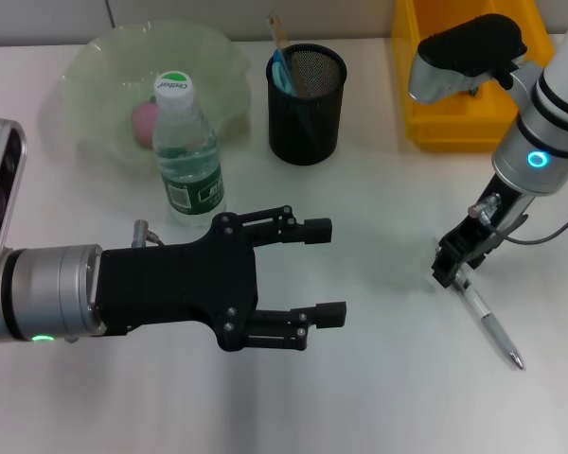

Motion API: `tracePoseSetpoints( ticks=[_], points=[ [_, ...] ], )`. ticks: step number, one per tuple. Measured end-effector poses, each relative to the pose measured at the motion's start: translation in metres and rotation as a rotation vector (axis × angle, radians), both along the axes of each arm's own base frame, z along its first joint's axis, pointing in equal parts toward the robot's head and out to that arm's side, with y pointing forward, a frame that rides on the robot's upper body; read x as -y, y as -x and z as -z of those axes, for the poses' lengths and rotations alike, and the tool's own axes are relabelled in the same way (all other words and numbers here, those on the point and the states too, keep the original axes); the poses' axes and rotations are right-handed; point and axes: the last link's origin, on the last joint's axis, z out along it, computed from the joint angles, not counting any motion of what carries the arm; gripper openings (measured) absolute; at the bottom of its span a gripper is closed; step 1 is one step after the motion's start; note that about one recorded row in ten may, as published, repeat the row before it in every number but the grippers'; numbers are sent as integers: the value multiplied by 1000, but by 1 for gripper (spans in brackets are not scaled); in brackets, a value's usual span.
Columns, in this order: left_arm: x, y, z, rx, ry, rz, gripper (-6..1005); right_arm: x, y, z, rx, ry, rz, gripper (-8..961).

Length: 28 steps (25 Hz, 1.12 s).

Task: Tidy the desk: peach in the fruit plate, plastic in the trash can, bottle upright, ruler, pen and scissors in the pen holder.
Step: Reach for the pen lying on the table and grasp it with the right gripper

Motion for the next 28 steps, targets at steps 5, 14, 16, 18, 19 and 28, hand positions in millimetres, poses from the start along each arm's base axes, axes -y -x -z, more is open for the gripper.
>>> tracePoseSetpoints(
  ticks=[5, 14, 16, 18, 19, 28],
  points=[
    [0, 0, 0, 0, -1, -1, 800, 0, 0, 0, 1, 1, 1, 418],
    [1, 2, 0, -1, -2, -7, 800, 1, -4, 2, 0, -4, 7, 399],
    [1, 2, 0, -1, -2, -7, 800, 1, -4, 3, 1, -4, 8, 395],
    [1, 2, 0, -1, -2, -7, 800, 1, -5, 3, 4, -1, 9, 391],
    [1, 2, 0, -1, -2, -7, 800, 1, -5, 3, 5, 0, 8, 389],
    [1, 1, 0, -1, -2, -4, 800, 1, -5, 4, 9, 0, 3, 371]
  ],
)
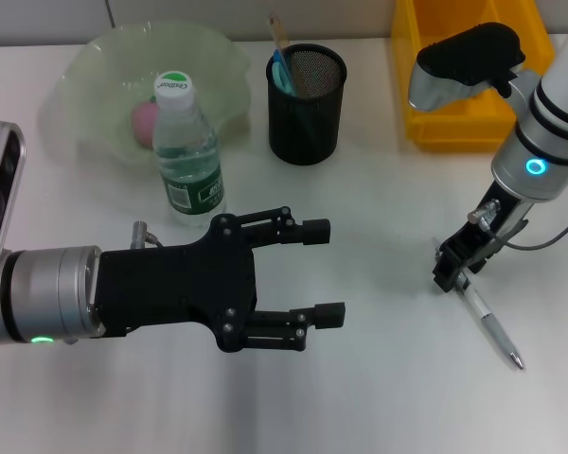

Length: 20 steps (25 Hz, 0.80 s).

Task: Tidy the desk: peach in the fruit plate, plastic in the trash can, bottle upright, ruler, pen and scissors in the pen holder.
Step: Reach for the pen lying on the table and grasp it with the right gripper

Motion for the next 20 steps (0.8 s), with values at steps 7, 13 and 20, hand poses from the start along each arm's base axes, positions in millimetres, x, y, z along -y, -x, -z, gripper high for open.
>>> tracePoseSetpoints(
  ticks=[7, 13, 20],
  points=[
    [-1, -1, 0, 1, -2, 2, 800, 0, 0, 0, 0, 2, -4, 356],
    [-2, -1, -1, 2, -4, 3, 800, 0, 0, 0, 1, 2, -6, 358],
    [-3, -1, -1, 2, -7, 2, 800, 0, 0, 2, 20, 8, -24, 320]
  ],
)
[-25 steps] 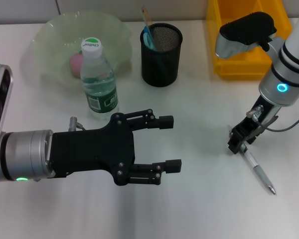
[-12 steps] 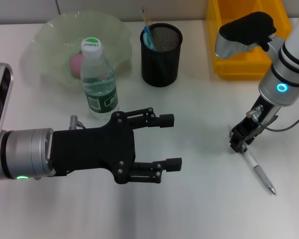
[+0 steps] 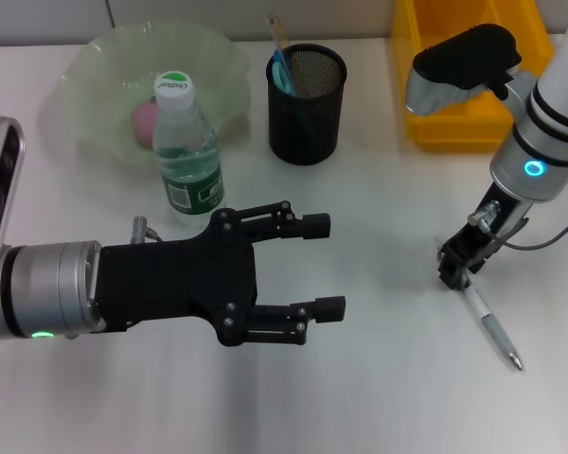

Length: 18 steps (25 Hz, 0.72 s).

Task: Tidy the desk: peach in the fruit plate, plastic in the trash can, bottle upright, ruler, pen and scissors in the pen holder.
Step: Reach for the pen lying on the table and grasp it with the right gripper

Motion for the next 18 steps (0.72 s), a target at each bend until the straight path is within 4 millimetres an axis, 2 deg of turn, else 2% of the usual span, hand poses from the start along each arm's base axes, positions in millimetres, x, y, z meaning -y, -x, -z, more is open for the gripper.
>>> tracePoseSetpoints(
  ticks=[18],
  points=[
    [-1, -1, 0, -1, 0, 3, 800, 0, 1, 1, -3, 3, -8, 236]
  ],
)
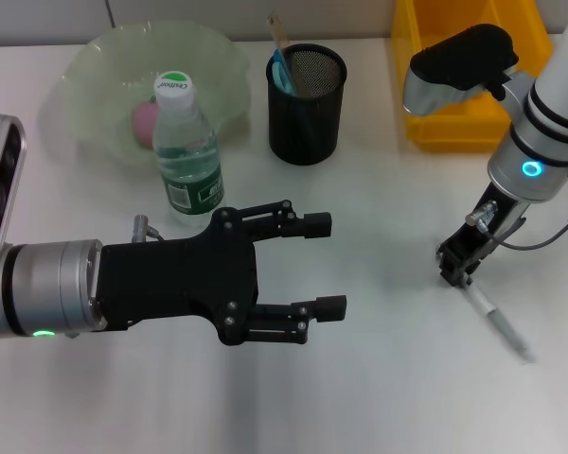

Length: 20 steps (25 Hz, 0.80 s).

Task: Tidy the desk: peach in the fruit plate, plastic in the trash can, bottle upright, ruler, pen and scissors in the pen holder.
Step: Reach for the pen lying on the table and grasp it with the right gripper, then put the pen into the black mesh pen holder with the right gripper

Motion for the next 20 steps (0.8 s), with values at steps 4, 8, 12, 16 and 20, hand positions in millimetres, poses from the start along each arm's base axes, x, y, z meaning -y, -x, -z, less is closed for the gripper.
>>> tracePoseSetpoints(
  ticks=[4, 8, 12, 16, 20],
  points=[
    [0, 0, 0, 0, 0, 0, 800, 0, 0, 0, 0, 0, -3, 207],
    [0, 0, 0, 0, -1, -1, 800, 0, 0, 1, 3, 3, -6, 179],
    [1, 1, 0, 0, -1, -4, 800, 1, -2, 1, 2, -1, -9, 165],
    [1, 1, 0, 0, 0, -5, 800, -1, -1, -1, -15, -27, -20, 166],
    [1, 2, 0, 1, -2, -9, 800, 0, 1, -8, -82, -65, -45, 166]
  ],
)
